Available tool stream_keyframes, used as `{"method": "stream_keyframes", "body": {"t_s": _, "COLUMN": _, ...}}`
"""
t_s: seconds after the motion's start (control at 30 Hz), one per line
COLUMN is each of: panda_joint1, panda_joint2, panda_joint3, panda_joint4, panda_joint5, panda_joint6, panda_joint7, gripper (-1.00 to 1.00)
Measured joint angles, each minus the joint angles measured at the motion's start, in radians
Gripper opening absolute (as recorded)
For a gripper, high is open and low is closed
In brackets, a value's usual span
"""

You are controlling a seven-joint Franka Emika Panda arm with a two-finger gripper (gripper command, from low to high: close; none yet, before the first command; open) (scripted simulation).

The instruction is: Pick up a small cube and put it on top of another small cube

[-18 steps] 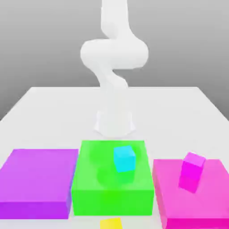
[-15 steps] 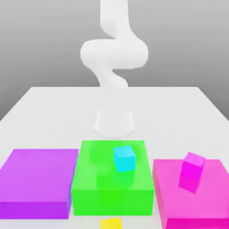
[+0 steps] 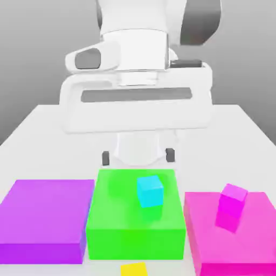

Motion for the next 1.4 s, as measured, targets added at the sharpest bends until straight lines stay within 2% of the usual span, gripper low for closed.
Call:
{"method": "stream_keyframes", "body": {"t_s": 0.33, "panda_joint1": -0.005, "panda_joint2": 0.361, "panda_joint3": 0.000, "panda_joint4": -0.002, "panda_joint5": -0.005, "panda_joint6": 0.112, "panda_joint7": -0.059, "gripper": 0.00}}
{"method": "stream_keyframes", "body": {"t_s": 0.47, "panda_joint1": -0.013, "panda_joint2": 0.506, "panda_joint3": 0.010, "panda_joint4": 0.021, "panda_joint5": 0.003, "panda_joint6": 0.211, "panda_joint7": -0.071, "gripper": 0.00}}
{"method": "stream_keyframes", "body": {"t_s": 0.5, "panda_joint1": -0.016, "panda_joint2": 0.540, "panda_joint3": 0.014, "panda_joint4": 0.028, "panda_joint5": 0.006, "panda_joint6": 0.238, "panda_joint7": -0.073, "gripper": -1.00}}
{"method": "stream_keyframes", "body": {"t_s": 0.7, "panda_joint1": -0.018, "panda_joint2": 0.556, "panda_joint3": 0.016, "panda_joint4": 0.031, "panda_joint5": 0.007, "panda_joint6": 0.250, "panda_joint7": -0.074, "gripper": -1.00}}
{"method": "stream_keyframes", "body": {"t_s": 0.9, "panda_joint1": -0.009, "panda_joint2": 0.391, "panda_joint3": 0.005, "panda_joint4": -0.009, "panda_joint5": -0.011, "panda_joint6": 0.125, "panda_joint7": -0.070, "gripper": -1.00}}
{"method": "stream_keyframes", "body": {"t_s": 1.4, "panda_joint1": 0.023, "panda_joint2": -0.148, "panda_joint3": 0.029, "panda_joint4": -0.317, "panda_joint5": -0.055, "panda_joint6": -0.106, "panda_joint7": -0.326, "gripper": -1.00}}
